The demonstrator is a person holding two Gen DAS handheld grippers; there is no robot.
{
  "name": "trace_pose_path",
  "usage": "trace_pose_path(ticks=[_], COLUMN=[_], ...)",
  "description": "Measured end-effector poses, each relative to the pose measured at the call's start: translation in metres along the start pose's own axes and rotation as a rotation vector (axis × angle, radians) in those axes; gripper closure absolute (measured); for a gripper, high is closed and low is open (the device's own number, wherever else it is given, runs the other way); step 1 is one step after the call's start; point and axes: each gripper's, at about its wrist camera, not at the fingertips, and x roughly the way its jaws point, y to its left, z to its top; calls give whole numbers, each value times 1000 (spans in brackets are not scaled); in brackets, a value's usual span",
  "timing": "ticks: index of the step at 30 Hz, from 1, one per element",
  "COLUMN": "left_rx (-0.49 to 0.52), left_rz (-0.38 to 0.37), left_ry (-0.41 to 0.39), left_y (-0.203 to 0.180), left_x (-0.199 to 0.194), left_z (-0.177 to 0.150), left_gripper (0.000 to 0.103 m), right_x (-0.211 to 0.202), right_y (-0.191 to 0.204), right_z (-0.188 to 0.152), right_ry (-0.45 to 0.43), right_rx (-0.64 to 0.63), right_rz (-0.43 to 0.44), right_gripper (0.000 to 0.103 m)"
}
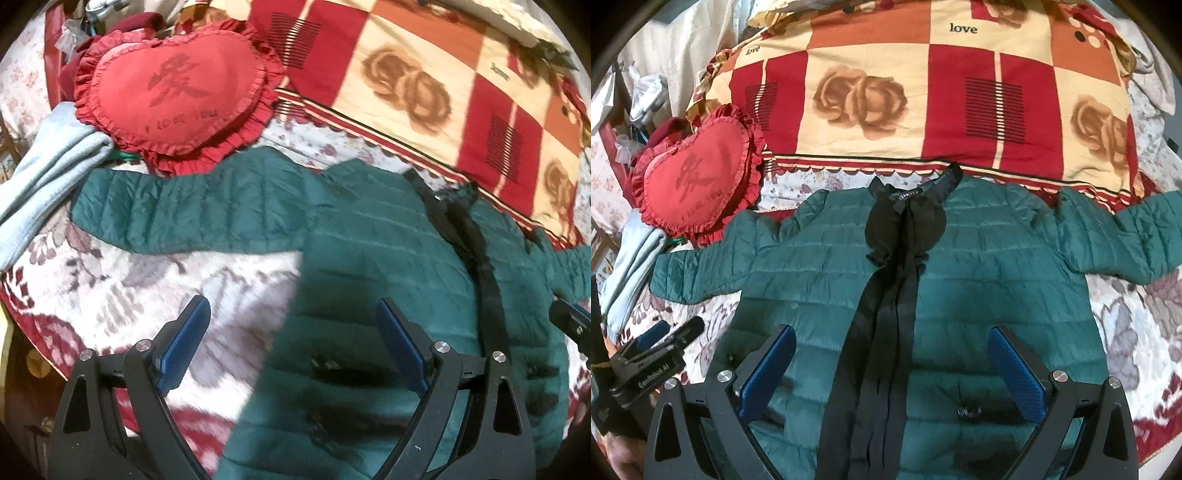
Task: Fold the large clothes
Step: 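Move the left tool to the jacket sleeve cuff beside the heart pillow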
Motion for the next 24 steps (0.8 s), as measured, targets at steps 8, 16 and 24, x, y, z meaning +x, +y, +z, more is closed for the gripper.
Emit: trace_pose_path(ticks=[8,16,24], left_rx=[-44,-94,-173], left_rz=[97,225,316], left_ry=[-9,7,18], left_y=[38,90,136], left_x=[22,55,76], left_z=[26,40,43], left_gripper=[12,12,12], right_x=[20,33,42], right_y=[5,7,7], right_z=[7,5,1], right_ry=[25,48,70], right_rx=[-9,-12,-14], right_rz=[15,28,29], right_gripper=[0,0,0])
